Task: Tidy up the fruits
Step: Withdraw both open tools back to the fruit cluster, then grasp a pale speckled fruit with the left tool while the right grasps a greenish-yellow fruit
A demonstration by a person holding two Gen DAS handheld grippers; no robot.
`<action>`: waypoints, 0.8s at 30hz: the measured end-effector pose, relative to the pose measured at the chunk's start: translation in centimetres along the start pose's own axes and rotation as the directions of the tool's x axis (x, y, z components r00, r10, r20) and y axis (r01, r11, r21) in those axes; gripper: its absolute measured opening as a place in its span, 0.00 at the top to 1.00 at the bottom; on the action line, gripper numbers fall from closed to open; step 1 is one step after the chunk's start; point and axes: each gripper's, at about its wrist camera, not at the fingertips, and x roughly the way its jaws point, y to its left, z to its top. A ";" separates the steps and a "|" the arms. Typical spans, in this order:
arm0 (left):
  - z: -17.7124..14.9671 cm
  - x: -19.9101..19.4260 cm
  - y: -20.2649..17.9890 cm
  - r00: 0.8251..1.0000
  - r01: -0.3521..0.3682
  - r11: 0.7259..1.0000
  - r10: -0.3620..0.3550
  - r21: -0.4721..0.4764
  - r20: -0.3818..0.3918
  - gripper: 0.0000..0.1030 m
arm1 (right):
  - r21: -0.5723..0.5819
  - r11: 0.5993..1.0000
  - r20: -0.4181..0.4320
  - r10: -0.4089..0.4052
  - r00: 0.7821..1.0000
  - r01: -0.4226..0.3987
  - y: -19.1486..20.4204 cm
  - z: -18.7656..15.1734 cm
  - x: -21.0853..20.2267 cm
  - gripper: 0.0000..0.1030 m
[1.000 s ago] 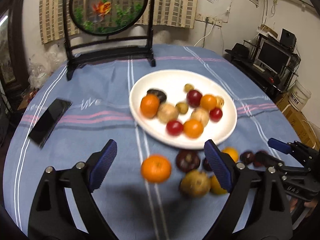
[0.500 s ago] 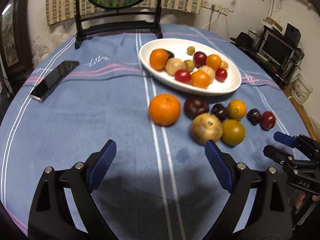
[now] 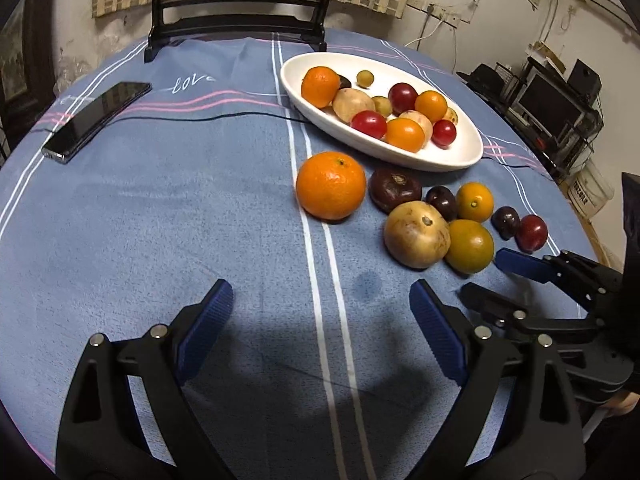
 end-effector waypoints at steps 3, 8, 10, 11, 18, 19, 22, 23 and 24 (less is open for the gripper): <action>0.0 0.2 0.0 1.000 0.010 1.000 -0.010 -0.004 -0.010 0.11 | -0.009 1.000 0.002 -0.005 1.000 0.005 0.2 0.5 0.4 0.41; 0.0 0.3 0.1 1.000 0.021 1.000 -0.021 -0.009 -0.018 0.11 | -0.028 1.000 -0.009 -0.010 1.000 0.010 0.5 1.4 1.2 0.49; 0.0 0.4 0.1 1.000 0.022 1.000 -0.022 -0.012 -0.019 0.11 | -0.036 0.999 -0.004 -0.024 1.000 0.024 0.7 1.6 1.4 0.52; 0.0 0.4 0.1 1.000 0.020 1.000 -0.020 -0.011 -0.019 0.11 | -0.035 0.999 -0.002 -0.027 1.000 0.027 0.7 1.7 1.4 0.55; 0.0 0.4 -0.3 1.000 0.007 1.000 -0.007 0.002 -0.025 0.11 | 0.019 1.000 0.030 -0.004 1.000 0.004 -0.3 1.1 0.3 0.63; 0.0 0.5 -0.4 1.000 0.000 1.000 0.000 0.008 -0.028 0.10 | 0.031 1.000 0.033 -0.004 0.999 0.003 -0.6 0.9 0.0 0.63; 0.0 0.7 -1.1 0.999 -0.013 0.999 0.015 0.034 -0.043 0.10 | 0.067 0.998 0.038 -0.003 0.999 0.000 -1.9 0.0 -0.8 0.63; 0.1 0.8 -1.6 0.999 0.009 0.999 -0.007 0.042 -0.049 0.10 | 0.078 0.997 0.040 -0.003 0.999 0.000 -2.3 -0.3 -1.1 0.63; 0.1 0.8 -1.8 0.998 0.023 0.999 -0.021 0.037 -0.053 0.10 | 0.091 0.996 0.040 -0.005 0.999 0.001 -2.8 -0.7 -1.3 0.63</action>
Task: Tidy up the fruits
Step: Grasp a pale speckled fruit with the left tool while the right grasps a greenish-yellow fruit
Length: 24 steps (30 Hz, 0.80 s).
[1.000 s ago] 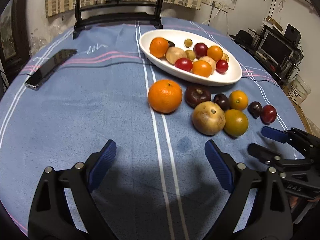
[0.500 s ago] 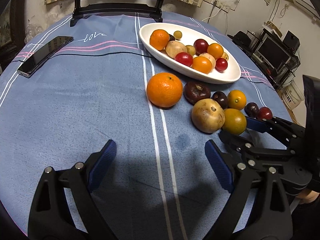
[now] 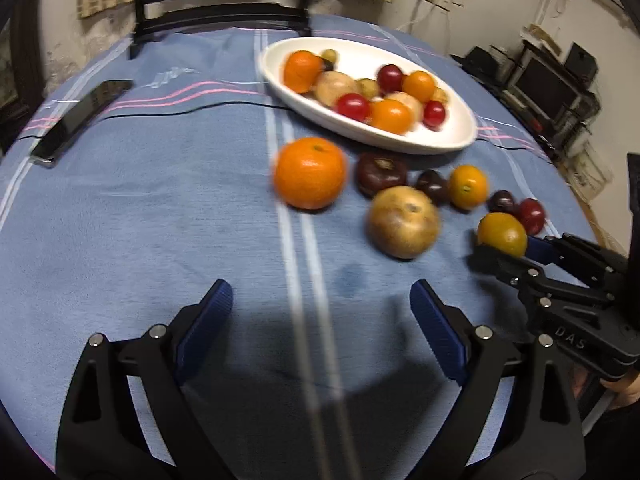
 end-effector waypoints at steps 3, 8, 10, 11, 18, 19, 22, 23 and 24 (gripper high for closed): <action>0.3 0.4 -1.1 1.000 0.030 0.999 -0.030 -0.012 -0.002 0.11 | 0.030 1.000 0.005 -0.003 1.000 0.002 -1.2 -0.8 -0.7 0.63; 1.2 1.5 -2.8 1.000 -0.003 1.000 0.003 -0.001 -0.017 0.12 | 0.049 0.999 0.023 0.007 1.000 -0.008 -2.3 -1.6 -1.7 0.63; 1.5 1.9 -3.0 1.000 -0.011 1.000 0.011 -0.006 -0.022 0.17 | 0.048 0.999 0.031 0.016 0.999 -0.017 -2.3 -1.8 -1.9 0.63; 1.8 2.1 -3.2 0.999 -0.025 1.000 0.025 -0.001 -0.023 0.19 | 0.048 0.999 0.033 0.020 0.999 -0.021 -2.3 -1.9 -2.0 0.63; 2.7 3.1 -4.6 0.996 -0.086 0.995 0.087 0.048 -0.027 0.26 | 0.056 0.998 0.031 0.034 0.999 -0.035 -2.6 -2.1 -1.9 0.63; 2.7 3.2 -4.9 0.995 -0.093 0.994 0.095 0.056 -0.024 0.26 | 0.057 0.998 0.030 0.035 0.999 -0.036 -2.7 -2.1 -1.8 0.63; 2.9 3.6 -5.3 0.992 -0.127 0.987 0.128 0.098 -0.002 0.37 | 0.058 0.998 0.027 0.038 0.999 -0.039 -2.7 -2.3 -1.8 0.63; 2.9 3.5 -5.4 0.993 -0.114 0.988 0.114 0.106 0.000 0.42 | 0.059 0.997 0.027 0.038 0.999 -0.039 -2.7 -2.3 -1.8 0.63; 2.9 3.4 -5.4 0.996 -0.086 0.990 0.087 0.111 0.000 0.55 | 0.060 0.997 0.027 0.039 0.999 -0.040 -2.8 -2.3 -1.8 0.63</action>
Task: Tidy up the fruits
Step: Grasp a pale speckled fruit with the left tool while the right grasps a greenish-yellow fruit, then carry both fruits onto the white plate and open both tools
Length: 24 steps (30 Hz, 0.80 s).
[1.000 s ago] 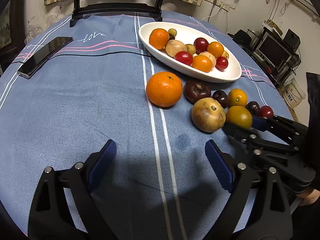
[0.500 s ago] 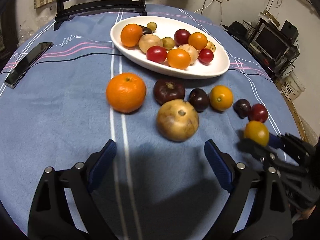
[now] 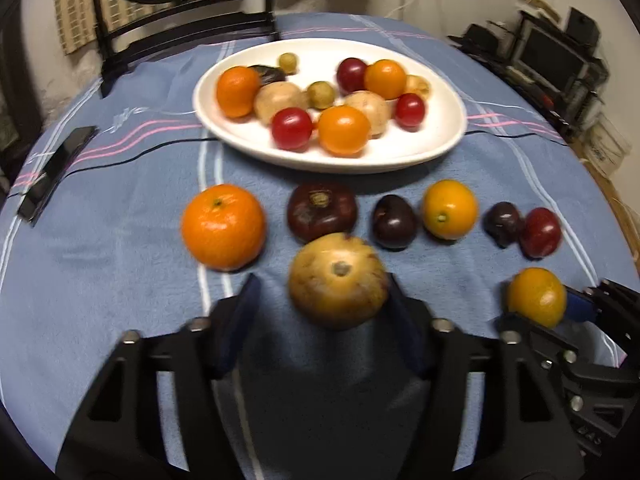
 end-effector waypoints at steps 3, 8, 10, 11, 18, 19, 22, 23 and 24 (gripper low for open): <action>0.0 -0.2 0.0 1.000 0.029 1.000 -0.029 0.005 -0.008 0.56 | 0.002 1.000 -0.003 -0.001 1.000 0.001 -0.1 0.0 0.1 0.63; -0.1 -1.1 0.7 0.998 0.066 0.998 -0.066 -0.009 -0.008 0.57 | 0.000 1.000 -0.001 0.002 1.000 -0.002 -0.1 0.0 0.0 0.63; -0.1 -2.2 0.9 0.997 0.078 0.997 -0.078 -0.004 0.008 0.57 | 0.004 1.000 0.006 0.003 1.000 -0.003 -0.1 0.2 -0.1 0.63; 0.1 -2.6 1.0 0.997 0.077 0.997 -0.077 -0.001 0.015 0.57 | 0.008 1.000 0.012 0.002 1.000 -0.002 -0.1 0.3 -0.3 0.63; 4.1 -5.7 1.0 0.992 0.080 0.995 -0.085 0.055 0.089 0.57 | -0.020 1.000 0.112 -0.003 0.994 0.005 0.3 3.5 -2.7 0.63; 4.5 -5.8 1.0 0.992 0.079 0.996 -0.083 0.050 0.094 0.57 | -0.026 1.000 0.129 -0.006 0.992 0.009 0.4 4.4 -3.0 0.63; 6.8 -5.7 1.9 0.989 0.096 0.995 -0.097 0.014 0.109 0.57 | -0.040 0.999 0.163 -0.006 0.987 0.013 0.7 6.6 -3.1 0.63; 7.7 -5.5 2.2 0.989 0.101 0.995 -0.101 -0.002 0.112 0.57 | -0.041 0.999 0.167 -0.005 0.986 0.012 0.7 7.2 -3.0 0.63; 8.4 -5.4 2.4 0.989 0.100 0.995 -0.098 -0.010 0.115 0.57 | -0.040 0.999 0.172 -0.001 0.985 0.008 0.7 8.2 -2.7 0.63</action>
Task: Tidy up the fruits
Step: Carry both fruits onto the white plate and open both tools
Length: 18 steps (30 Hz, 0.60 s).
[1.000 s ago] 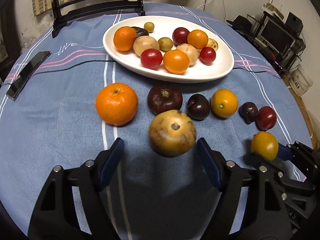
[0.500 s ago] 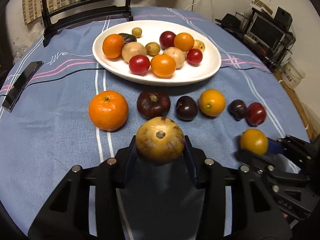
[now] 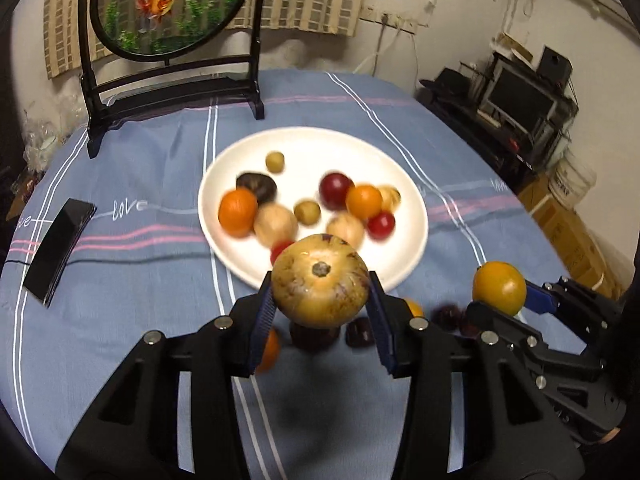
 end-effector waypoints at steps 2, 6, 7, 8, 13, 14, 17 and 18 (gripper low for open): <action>1.5 0.7 0.4 1.000 -0.011 1.000 0.012 -0.009 0.006 0.57 | 0.002 1.000 0.008 0.004 1.000 -0.004 -0.2 1.6 0.9 0.63; 4.0 2.4 1.4 1.000 -0.023 0.999 0.023 -0.037 0.002 0.57 | 0.002 1.000 0.003 -0.006 1.000 0.006 -0.4 4.1 3.2 0.63; 4.3 2.8 1.6 1.000 -0.027 0.999 0.027 -0.041 0.002 0.57 | 0.006 1.000 -0.001 -0.006 1.000 0.006 -0.5 4.7 3.9 0.63; 4.9 3.4 2.0 0.999 -0.035 0.998 0.035 -0.045 0.002 0.57 | 0.006 1.000 -0.006 -0.010 1.000 0.010 -0.5 5.2 4.7 0.63; 7.2 7.1 3.8 0.996 -0.080 0.994 0.078 -0.070 -0.038 0.57 | -0.022 0.999 -0.039 -0.028 0.999 0.027 0.2 7.9 9.5 0.63; 7.4 7.6 4.0 0.996 -0.084 0.994 0.080 -0.075 -0.045 0.57 | -0.031 0.999 -0.046 -0.026 0.999 0.025 0.5 8.1 10.1 0.63; 7.9 9.1 4.8 0.994 -0.099 0.992 0.094 -0.083 -0.061 0.56 | -0.060 0.998 -0.088 -0.026 0.996 0.021 1.5 8.5 12.4 0.63; 8.0 9.5 5.0 0.993 -0.103 0.991 0.098 -0.085 -0.070 0.56 | -0.066 0.997 -0.104 -0.032 0.994 0.025 1.8 8.4 13.0 0.63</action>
